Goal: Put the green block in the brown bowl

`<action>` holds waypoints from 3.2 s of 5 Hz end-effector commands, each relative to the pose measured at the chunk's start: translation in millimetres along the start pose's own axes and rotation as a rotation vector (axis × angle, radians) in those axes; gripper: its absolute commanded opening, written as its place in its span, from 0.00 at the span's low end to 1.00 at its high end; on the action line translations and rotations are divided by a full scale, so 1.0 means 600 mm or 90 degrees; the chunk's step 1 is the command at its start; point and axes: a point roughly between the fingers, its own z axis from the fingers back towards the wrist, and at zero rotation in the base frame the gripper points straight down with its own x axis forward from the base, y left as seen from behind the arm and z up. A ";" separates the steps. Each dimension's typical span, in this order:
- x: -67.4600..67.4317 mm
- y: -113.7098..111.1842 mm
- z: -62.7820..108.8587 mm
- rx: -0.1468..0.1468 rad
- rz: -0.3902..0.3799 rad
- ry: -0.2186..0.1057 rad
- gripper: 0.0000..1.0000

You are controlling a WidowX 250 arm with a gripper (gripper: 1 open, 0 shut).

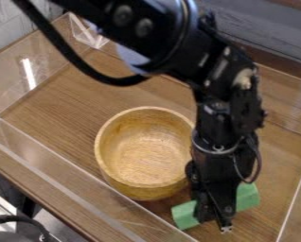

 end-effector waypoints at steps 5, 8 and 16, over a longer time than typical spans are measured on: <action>0.003 0.024 0.085 0.013 0.122 -0.049 0.00; -0.024 0.028 0.102 0.023 0.137 -0.050 0.00; -0.028 0.012 0.138 0.011 0.156 -0.067 0.00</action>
